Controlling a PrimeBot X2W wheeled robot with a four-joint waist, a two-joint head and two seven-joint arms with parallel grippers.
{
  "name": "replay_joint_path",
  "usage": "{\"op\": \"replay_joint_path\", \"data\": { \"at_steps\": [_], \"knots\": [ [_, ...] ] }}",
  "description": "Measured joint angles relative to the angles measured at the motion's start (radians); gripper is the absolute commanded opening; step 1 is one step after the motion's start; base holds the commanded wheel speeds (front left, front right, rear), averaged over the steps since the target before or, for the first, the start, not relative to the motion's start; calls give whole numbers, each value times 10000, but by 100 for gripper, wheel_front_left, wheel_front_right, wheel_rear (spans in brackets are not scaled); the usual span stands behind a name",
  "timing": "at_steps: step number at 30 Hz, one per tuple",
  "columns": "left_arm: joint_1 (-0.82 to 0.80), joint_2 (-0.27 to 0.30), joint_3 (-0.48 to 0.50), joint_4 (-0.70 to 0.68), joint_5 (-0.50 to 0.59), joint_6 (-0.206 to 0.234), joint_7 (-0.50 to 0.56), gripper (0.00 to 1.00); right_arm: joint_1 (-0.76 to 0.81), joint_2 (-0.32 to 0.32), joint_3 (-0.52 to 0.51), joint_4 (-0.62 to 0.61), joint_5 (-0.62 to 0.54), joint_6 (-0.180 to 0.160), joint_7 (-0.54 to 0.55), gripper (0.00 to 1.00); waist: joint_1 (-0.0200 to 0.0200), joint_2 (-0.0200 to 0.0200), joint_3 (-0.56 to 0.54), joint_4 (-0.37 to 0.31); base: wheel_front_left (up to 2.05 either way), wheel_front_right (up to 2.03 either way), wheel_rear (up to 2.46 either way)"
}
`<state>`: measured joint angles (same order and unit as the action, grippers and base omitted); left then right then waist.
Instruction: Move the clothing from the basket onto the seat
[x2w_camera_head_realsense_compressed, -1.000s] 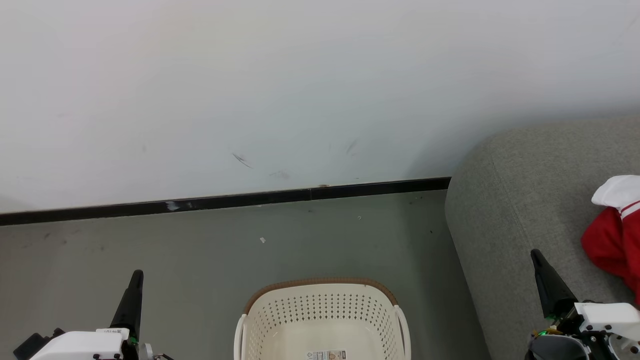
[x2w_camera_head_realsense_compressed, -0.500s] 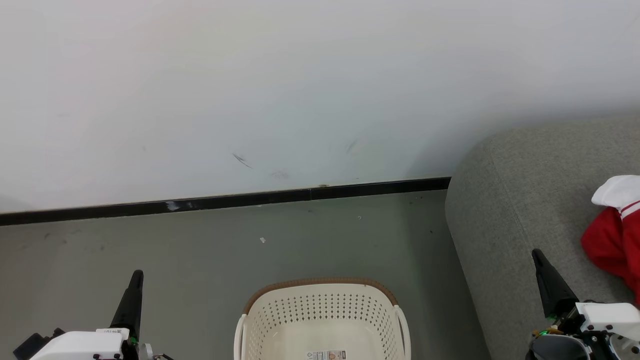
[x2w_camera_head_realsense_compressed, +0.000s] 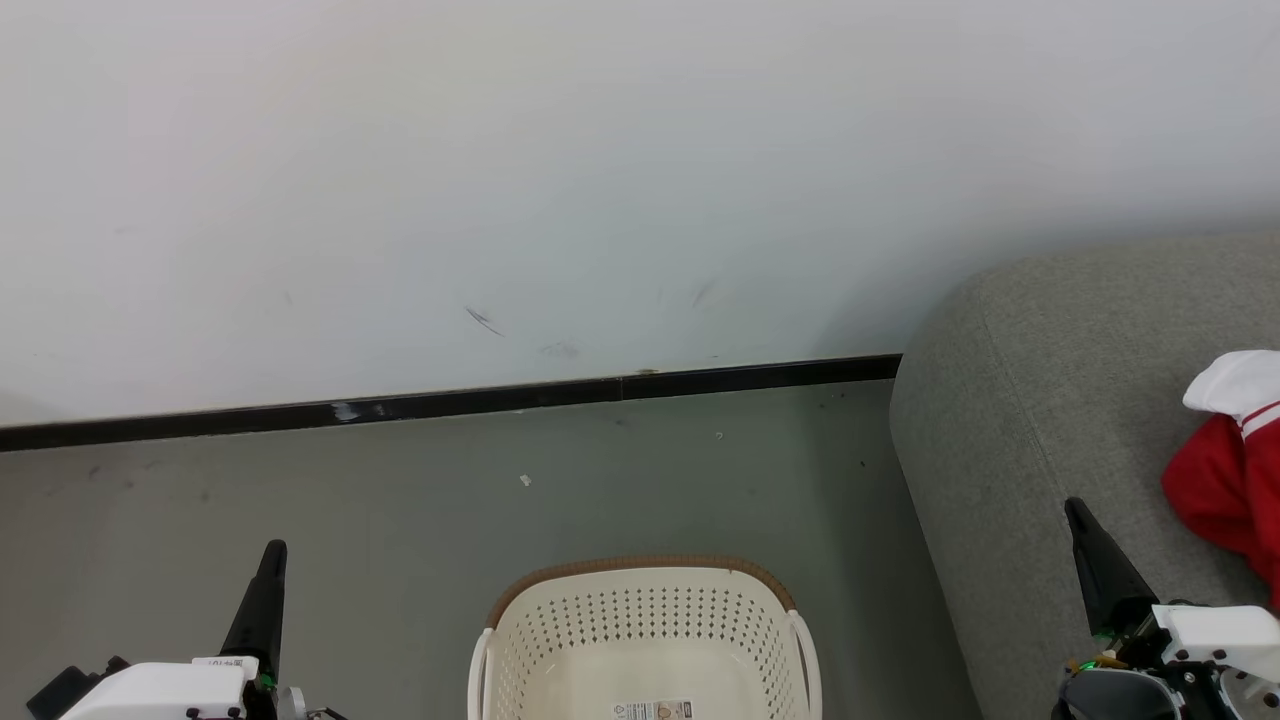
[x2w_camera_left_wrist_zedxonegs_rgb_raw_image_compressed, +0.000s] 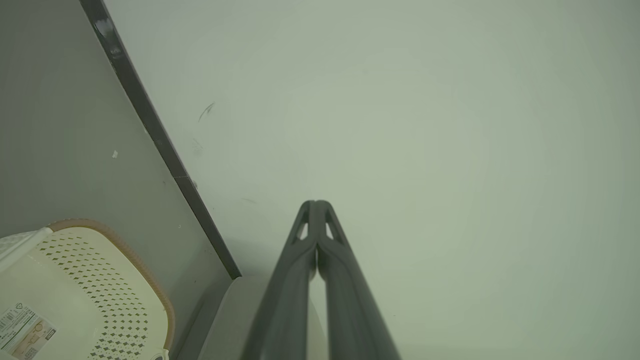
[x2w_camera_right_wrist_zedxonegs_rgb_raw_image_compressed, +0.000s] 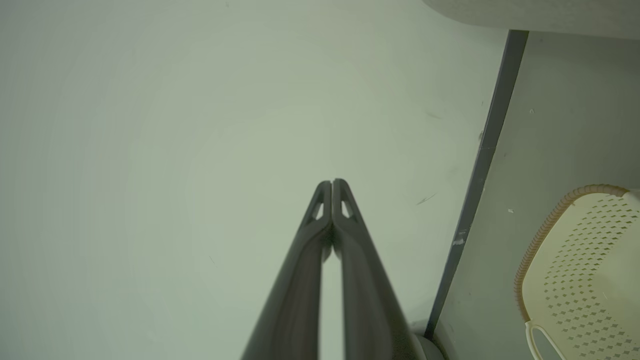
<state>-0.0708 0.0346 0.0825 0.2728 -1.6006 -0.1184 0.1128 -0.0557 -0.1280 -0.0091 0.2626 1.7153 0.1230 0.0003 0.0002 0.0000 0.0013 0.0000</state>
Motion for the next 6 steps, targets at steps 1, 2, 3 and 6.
{"op": "replay_joint_path", "data": {
  "at_steps": [1, 2, 3, 6],
  "knots": [
    [0, 0, 0, 0, 0, 0, 0, 0, 0, 0, -2, 0, -2, 0, 0, 0, 0, 0, 0, 0, 0, 0, 0],
    [0, 0, 0, 0, 0, 0, 0, 0, 0, 2, -2, 0, -4, 0, 0, 0, 0, 0, 0, 0, 0, 0, 0],
    [0, 0, 0, 0, 0, 0, 0, 0, 0, 2, -4, 0, -4, 0, 2, 0, 0, 0, 0, 0, 0, 0, 0],
    [0, 0, 0, 0, 0, 0, 0, 0, 0, 2, -8, 0, -6, 0, 12, 0, 0, 0, 0, 0, 0, 0, 0]
  ]
}}
